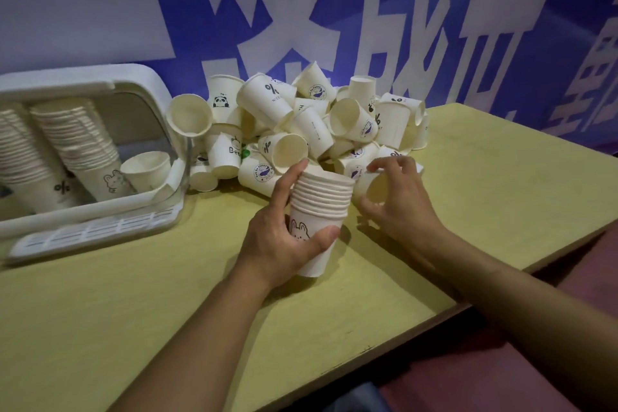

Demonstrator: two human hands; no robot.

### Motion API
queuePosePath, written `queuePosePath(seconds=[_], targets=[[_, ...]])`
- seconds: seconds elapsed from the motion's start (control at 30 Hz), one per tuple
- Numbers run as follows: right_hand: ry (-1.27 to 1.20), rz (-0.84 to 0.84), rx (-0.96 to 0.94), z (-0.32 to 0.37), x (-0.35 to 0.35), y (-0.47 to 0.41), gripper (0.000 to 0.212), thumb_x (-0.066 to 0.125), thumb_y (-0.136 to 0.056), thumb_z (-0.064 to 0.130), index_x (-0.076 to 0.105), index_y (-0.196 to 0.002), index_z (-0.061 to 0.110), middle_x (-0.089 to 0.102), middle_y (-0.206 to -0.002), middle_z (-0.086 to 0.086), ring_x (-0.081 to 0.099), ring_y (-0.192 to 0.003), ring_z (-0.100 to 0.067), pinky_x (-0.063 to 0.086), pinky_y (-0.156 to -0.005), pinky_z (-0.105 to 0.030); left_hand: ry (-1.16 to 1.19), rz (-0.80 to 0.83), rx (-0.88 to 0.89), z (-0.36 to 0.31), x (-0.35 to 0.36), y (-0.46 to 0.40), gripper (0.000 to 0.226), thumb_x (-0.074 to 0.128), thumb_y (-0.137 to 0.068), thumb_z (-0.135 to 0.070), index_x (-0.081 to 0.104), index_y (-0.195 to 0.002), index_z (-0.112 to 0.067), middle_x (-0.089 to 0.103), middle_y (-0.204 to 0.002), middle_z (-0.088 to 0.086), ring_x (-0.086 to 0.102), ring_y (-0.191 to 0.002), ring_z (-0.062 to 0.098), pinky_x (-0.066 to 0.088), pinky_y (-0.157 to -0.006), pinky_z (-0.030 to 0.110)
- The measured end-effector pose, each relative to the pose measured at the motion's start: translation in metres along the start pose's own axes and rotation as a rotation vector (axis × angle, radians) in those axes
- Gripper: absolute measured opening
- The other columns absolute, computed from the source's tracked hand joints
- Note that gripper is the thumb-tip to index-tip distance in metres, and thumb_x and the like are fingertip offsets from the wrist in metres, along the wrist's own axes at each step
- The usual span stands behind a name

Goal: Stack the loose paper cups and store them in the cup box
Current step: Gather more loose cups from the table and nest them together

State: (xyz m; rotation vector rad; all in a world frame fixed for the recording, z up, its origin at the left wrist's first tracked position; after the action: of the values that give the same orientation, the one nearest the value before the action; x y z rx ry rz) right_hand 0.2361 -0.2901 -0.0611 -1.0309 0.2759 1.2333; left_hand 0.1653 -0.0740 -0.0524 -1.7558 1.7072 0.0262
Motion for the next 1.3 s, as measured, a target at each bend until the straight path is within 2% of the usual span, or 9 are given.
queuePosePath(seconds=[0.17,0.27,0.4,0.57,0.73,0.8,0.9,1.1,1.3], targets=[[-0.448,-0.073,-0.022,0.022,-0.039,0.002,0.052,0.068,-0.086,0.028,0.036,-0.126,0.029,0.049,-0.122,0.006,0.058,-0.106,-0.016,0.057,-0.076,-0.029,-0.070,0.119,0.029,-0.002,0.000,0.001,0.094,0.068,-0.060,-0.069,0.011,-0.135,-0.078,0.060,-0.117,-0.024,0.065,-0.094,-0.001,0.057,-0.083,0.031],[-0.601,-0.043,0.003,0.038,-0.055,-0.001,0.041,0.053,-0.086,0.034,0.045,-0.126,0.031,0.051,-0.118,0.020,0.058,-0.104,-0.006,0.057,-0.074,-0.026,-0.122,0.166,0.048,-0.002,0.001,0.001,0.100,0.070,-0.061,-0.069,0.008,-0.139,-0.076,0.059,-0.130,-0.013,0.065,-0.099,0.008,0.057,-0.087,0.037],[-0.524,-0.012,-0.044,0.050,-0.061,-0.008,0.036,0.043,-0.091,0.037,0.058,-0.123,0.032,0.059,-0.120,0.018,0.058,-0.096,-0.004,0.048,-0.070,-0.020,-0.148,0.181,0.046,-0.003,0.001,0.002,0.102,0.070,-0.062,-0.069,0.004,-0.139,-0.076,0.059,-0.129,-0.009,0.065,-0.097,0.013,0.057,-0.086,0.042],[-0.399,0.327,-0.147,0.055,-0.033,0.005,0.045,0.044,-0.092,0.050,0.059,-0.129,0.030,0.065,-0.120,0.013,0.061,-0.108,-0.003,0.052,-0.087,-0.024,-0.157,0.190,0.056,-0.004,0.003,0.002,0.104,0.081,-0.071,-0.055,0.005,-0.140,-0.075,0.057,-0.124,-0.014,0.064,-0.095,0.010,0.057,-0.084,0.038],[-0.439,0.088,-0.061,0.047,-0.016,-0.004,0.035,0.036,-0.101,0.038,0.067,-0.113,0.025,0.067,-0.100,0.014,0.059,-0.089,0.002,0.045,-0.076,-0.022,-0.101,0.142,0.026,-0.002,-0.004,0.001,0.100,0.069,-0.062,-0.070,0.010,-0.142,-0.072,0.055,-0.128,-0.017,0.060,-0.105,0.007,0.051,-0.087,0.029],[-0.267,0.068,0.001,0.035,-0.011,-0.013,0.024,0.048,-0.100,0.030,0.065,-0.117,0.026,0.065,-0.110,0.011,0.057,-0.092,-0.004,0.044,-0.079,-0.027,-0.071,0.096,0.015,0.000,-0.009,-0.002,0.097,0.065,-0.061,-0.070,0.009,-0.141,-0.073,0.059,-0.127,-0.016,0.062,-0.104,0.008,0.052,-0.088,0.031],[0.117,0.244,-0.028,0.017,-0.001,-0.014,0.038,0.061,-0.092,0.032,0.060,-0.129,0.023,0.057,-0.126,-0.002,0.049,-0.113,-0.023,0.040,-0.094,-0.035,-0.048,0.062,-0.004,0.003,-0.014,-0.004,0.096,0.064,-0.062,-0.070,0.011,-0.142,-0.070,0.061,-0.128,-0.013,0.063,-0.105,0.010,0.053,-0.090,0.036],[0.384,0.307,-0.089,0.011,-0.003,-0.005,0.052,0.060,-0.090,0.049,0.051,-0.137,0.030,0.041,-0.144,-0.003,0.032,-0.130,-0.031,0.030,-0.107,-0.041,-0.044,0.046,-0.028,0.005,-0.015,-0.005,0.094,0.062,-0.061,-0.073,0.009,-0.140,-0.074,0.061,-0.129,-0.012,0.064,-0.102,0.010,0.051,-0.084,0.029],[0.021,0.132,0.079,0.005,-0.009,-0.010,0.021,0.065,-0.088,0.045,0.060,-0.083,0.026,0.054,-0.119,0.000,0.051,-0.108,-0.023,0.039,-0.083,-0.033,-0.025,0.033,-0.045,0.005,-0.015,-0.004,0.094,0.062,-0.060,-0.074,0.010,-0.138,-0.075,0.057,-0.125,-0.015,0.062,-0.104,0.010,0.051,-0.085,0.033]])
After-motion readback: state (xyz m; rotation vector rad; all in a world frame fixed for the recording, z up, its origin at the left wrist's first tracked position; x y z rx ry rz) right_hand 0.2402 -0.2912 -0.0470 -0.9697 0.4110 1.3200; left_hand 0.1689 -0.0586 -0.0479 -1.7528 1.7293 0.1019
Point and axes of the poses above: each hand's wrist, its own y-axis away from the middle knuckle, its own x-axis out of the palm, z = x × y, the point moved 1 cm from there along -y, towards the middle knuckle
